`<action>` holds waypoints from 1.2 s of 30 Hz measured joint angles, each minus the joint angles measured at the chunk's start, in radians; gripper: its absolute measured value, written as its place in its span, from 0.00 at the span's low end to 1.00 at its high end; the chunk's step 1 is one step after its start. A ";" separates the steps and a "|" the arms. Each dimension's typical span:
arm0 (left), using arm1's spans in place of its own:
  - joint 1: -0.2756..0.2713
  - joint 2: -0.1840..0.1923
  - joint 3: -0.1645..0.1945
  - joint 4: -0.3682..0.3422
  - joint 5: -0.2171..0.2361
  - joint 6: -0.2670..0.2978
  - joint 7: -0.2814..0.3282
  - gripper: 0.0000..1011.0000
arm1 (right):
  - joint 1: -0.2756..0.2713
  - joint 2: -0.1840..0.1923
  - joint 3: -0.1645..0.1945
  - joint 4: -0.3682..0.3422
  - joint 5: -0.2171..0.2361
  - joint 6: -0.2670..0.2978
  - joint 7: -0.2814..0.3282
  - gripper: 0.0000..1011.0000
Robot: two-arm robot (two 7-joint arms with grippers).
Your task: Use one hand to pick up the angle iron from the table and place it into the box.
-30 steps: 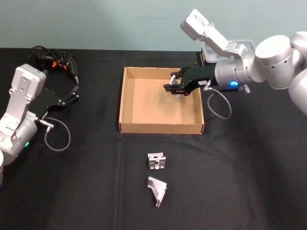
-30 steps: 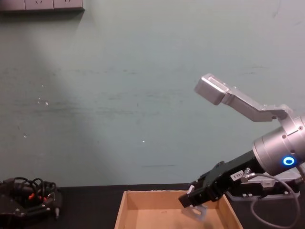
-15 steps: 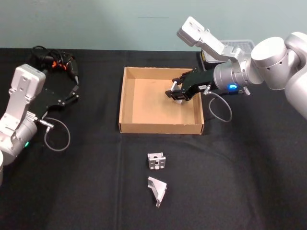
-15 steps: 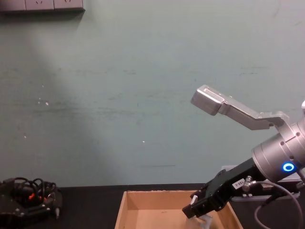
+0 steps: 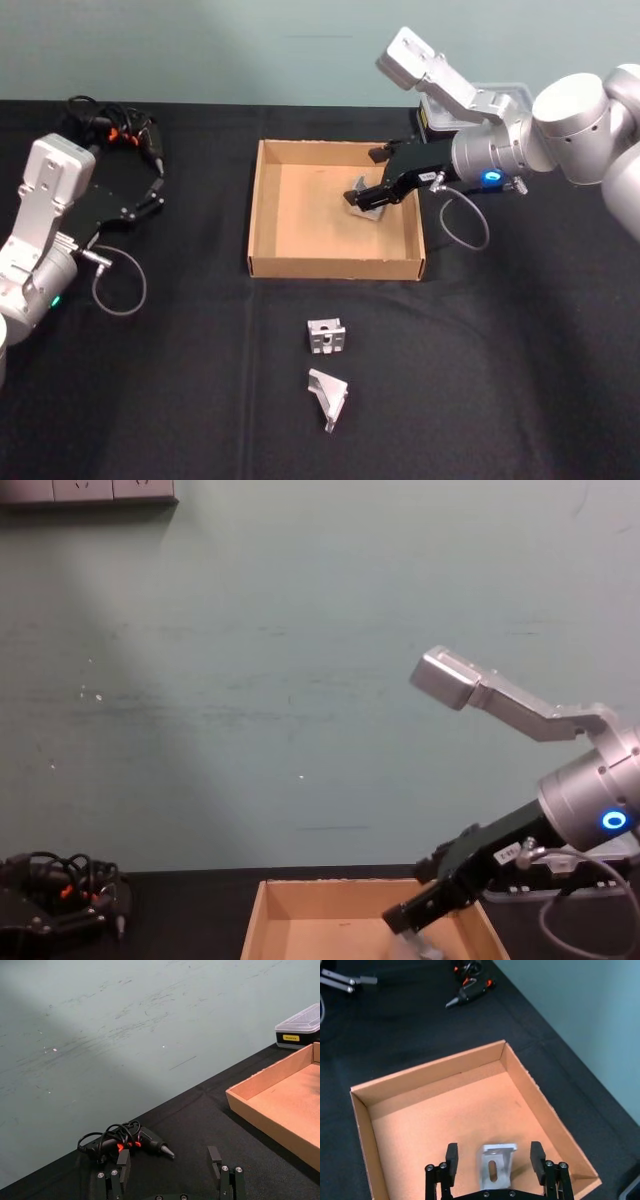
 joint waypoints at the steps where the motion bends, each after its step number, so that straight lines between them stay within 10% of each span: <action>1: 0.000 0.000 0.000 0.000 0.000 0.000 0.000 0.99 | -0.002 0.003 0.004 -0.006 0.000 0.000 -0.001 0.91; 19: 0.000 0.000 0.000 0.000 0.000 0.000 0.000 0.99 | -0.095 0.203 0.089 -0.439 0.076 0.056 0.085 0.99; 36: 0.000 0.000 0.000 0.000 0.000 0.000 0.000 0.99 | -0.049 0.322 -0.043 -0.641 0.110 0.106 0.318 0.99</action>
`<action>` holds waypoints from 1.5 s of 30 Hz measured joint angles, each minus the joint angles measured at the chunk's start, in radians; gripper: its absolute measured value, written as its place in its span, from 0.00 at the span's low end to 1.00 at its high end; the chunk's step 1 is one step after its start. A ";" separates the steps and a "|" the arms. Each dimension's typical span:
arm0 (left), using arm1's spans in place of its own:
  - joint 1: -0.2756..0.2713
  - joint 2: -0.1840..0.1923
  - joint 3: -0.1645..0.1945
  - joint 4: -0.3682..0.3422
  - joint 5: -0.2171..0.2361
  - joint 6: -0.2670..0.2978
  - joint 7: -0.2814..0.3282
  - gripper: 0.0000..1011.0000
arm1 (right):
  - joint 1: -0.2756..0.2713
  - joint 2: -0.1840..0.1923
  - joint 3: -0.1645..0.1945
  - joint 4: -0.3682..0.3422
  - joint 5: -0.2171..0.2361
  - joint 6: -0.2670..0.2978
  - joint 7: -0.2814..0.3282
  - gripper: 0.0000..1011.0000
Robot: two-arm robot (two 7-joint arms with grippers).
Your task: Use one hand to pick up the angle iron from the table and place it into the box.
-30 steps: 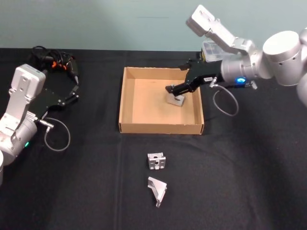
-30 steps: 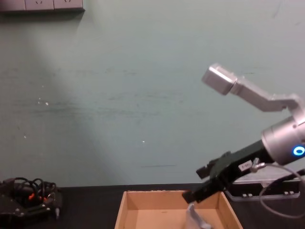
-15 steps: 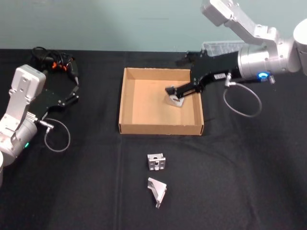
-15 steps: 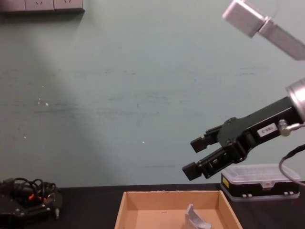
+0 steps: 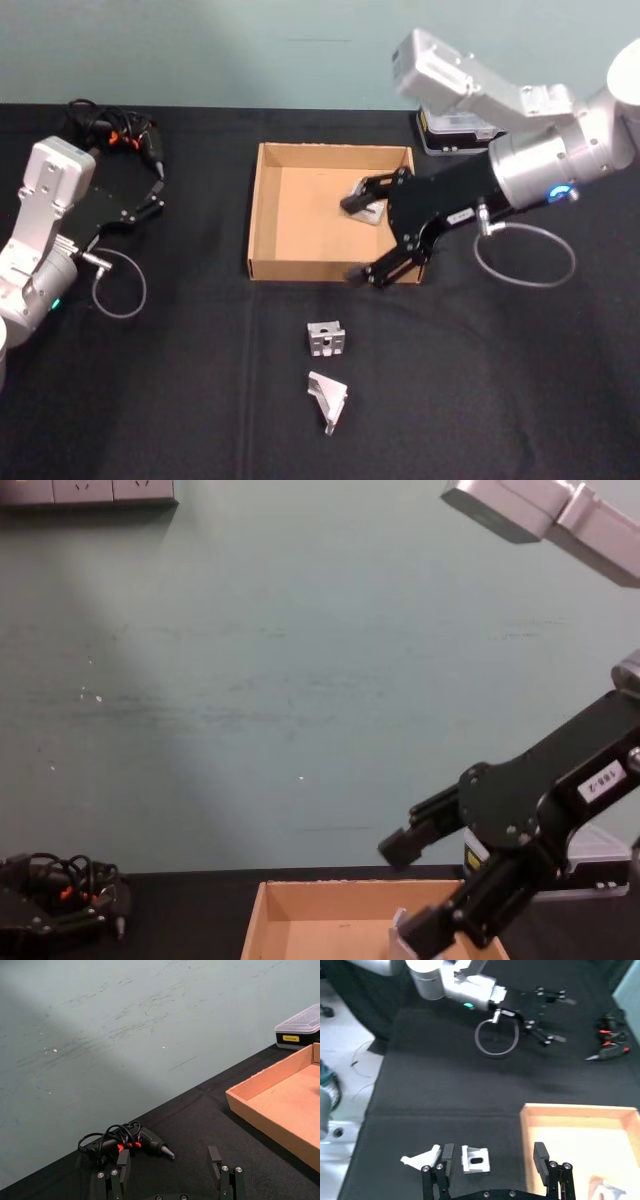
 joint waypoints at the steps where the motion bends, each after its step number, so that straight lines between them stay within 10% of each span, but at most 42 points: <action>1: 0.000 0.000 0.000 0.000 0.000 0.000 0.000 0.99 | 0.001 0.000 -0.004 -0.002 0.000 0.001 0.002 0.99; 26: 0.000 0.000 0.000 0.000 0.000 0.000 0.000 0.99 | -0.002 -0.015 -0.165 0.010 -0.032 0.010 -0.010 0.99; 45: 0.000 0.000 0.000 0.000 0.000 0.000 0.000 0.99 | 0.002 -0.041 -0.199 0.074 -0.078 -0.003 -0.059 0.99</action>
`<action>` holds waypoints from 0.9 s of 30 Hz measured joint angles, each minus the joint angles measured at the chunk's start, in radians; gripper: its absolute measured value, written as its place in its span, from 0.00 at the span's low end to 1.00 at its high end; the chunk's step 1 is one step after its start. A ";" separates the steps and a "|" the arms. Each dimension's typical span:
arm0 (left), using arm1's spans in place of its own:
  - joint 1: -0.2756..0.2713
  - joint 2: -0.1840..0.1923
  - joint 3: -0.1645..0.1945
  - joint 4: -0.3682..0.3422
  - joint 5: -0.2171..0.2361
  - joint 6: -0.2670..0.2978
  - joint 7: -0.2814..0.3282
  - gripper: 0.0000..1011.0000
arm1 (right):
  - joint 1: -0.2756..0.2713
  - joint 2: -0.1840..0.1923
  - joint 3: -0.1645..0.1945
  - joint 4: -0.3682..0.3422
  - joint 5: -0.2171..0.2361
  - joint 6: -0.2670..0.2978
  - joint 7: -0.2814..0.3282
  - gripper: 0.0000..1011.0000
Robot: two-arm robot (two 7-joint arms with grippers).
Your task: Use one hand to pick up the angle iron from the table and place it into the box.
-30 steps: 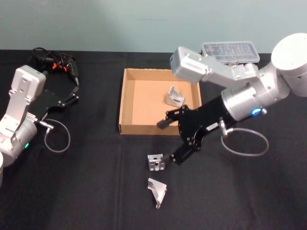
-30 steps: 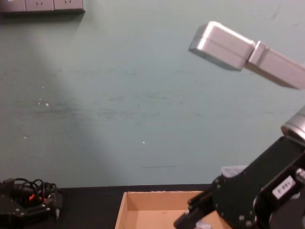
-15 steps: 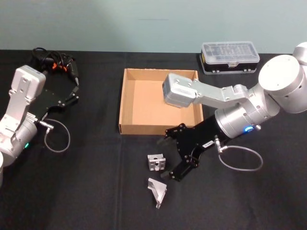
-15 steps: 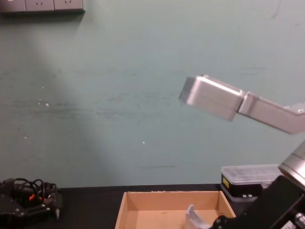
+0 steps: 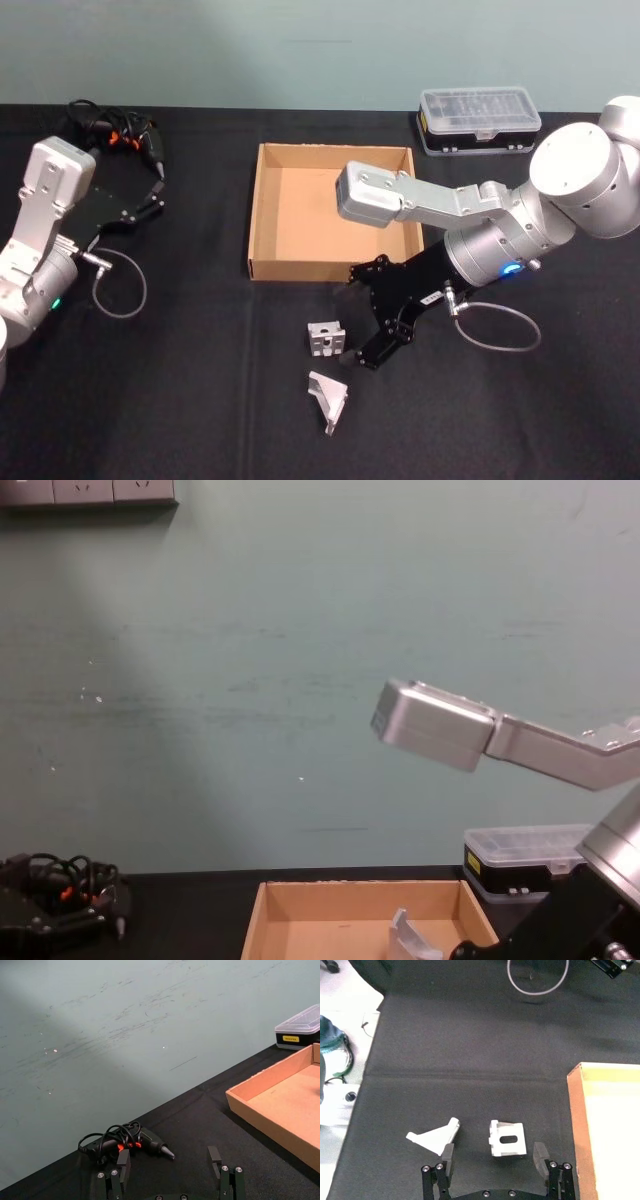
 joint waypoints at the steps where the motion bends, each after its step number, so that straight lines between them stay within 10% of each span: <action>1: 0.000 0.000 0.000 0.000 0.000 0.000 0.000 0.99 | 0.001 -0.002 -0.001 0.004 -0.002 -0.001 0.000 0.99; 27: 0.000 0.000 0.000 0.000 0.000 0.000 0.000 0.99 | 0.020 -0.071 -0.028 0.097 -0.043 -0.041 0.041 0.99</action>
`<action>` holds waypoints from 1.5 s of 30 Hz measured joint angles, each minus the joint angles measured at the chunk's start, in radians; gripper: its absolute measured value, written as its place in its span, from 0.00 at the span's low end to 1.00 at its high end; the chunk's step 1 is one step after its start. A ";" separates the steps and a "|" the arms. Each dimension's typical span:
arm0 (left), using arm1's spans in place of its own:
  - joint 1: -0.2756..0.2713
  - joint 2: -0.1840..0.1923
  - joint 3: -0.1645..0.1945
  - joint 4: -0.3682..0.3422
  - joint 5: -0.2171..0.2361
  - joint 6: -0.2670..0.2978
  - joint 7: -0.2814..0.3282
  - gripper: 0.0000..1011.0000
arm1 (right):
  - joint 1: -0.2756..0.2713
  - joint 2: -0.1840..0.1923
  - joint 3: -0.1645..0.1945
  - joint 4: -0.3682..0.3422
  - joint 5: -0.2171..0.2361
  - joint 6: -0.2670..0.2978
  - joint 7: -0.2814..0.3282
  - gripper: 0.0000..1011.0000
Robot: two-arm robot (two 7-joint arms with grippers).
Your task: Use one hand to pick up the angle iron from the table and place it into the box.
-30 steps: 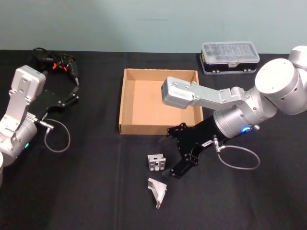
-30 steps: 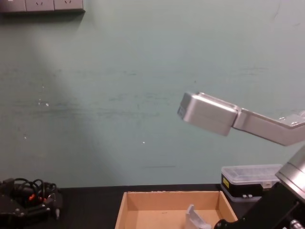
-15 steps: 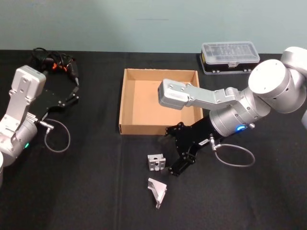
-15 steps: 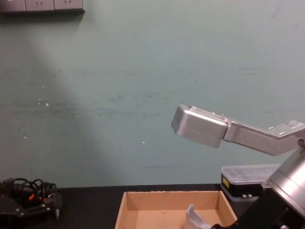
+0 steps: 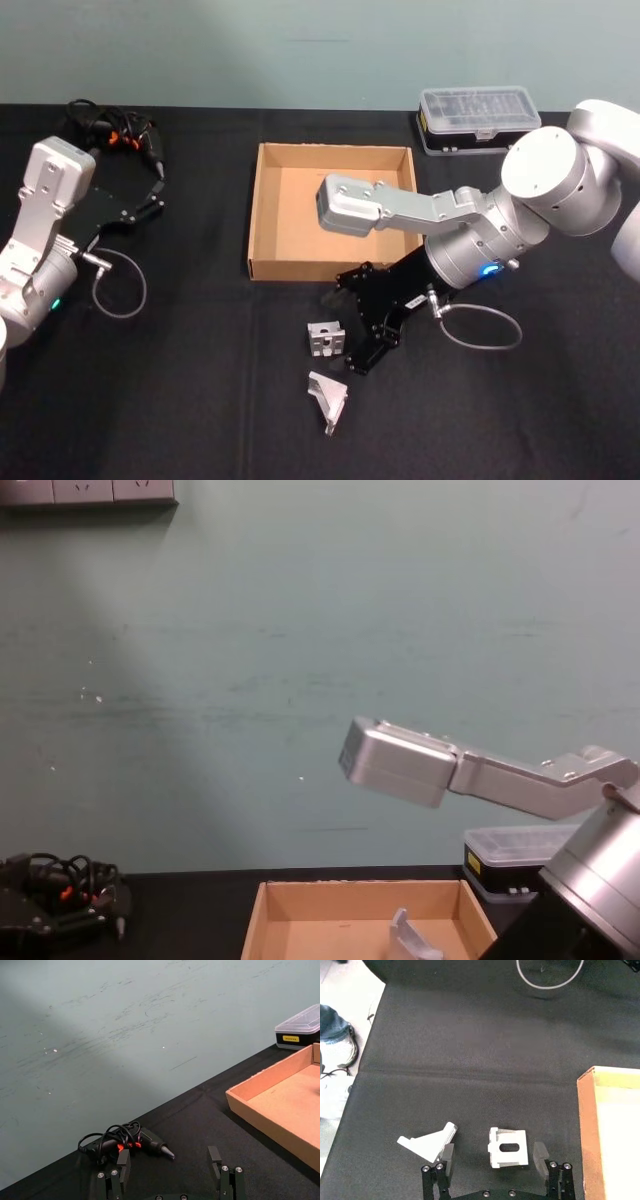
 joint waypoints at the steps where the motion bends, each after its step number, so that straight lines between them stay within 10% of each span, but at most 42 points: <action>1: 0.000 0.000 0.000 0.000 0.000 0.000 0.000 0.99 | 0.001 -0.001 -0.001 0.001 -0.002 0.000 0.001 0.99; 21: 0.000 0.000 0.000 0.000 0.000 0.000 0.000 0.99 | 0.014 -0.035 -0.020 0.039 -0.030 -0.012 0.017 0.99; 45: 0.000 0.000 0.000 0.000 0.000 0.000 0.000 0.99 | 0.008 -0.039 -0.020 0.040 -0.032 -0.033 0.028 0.31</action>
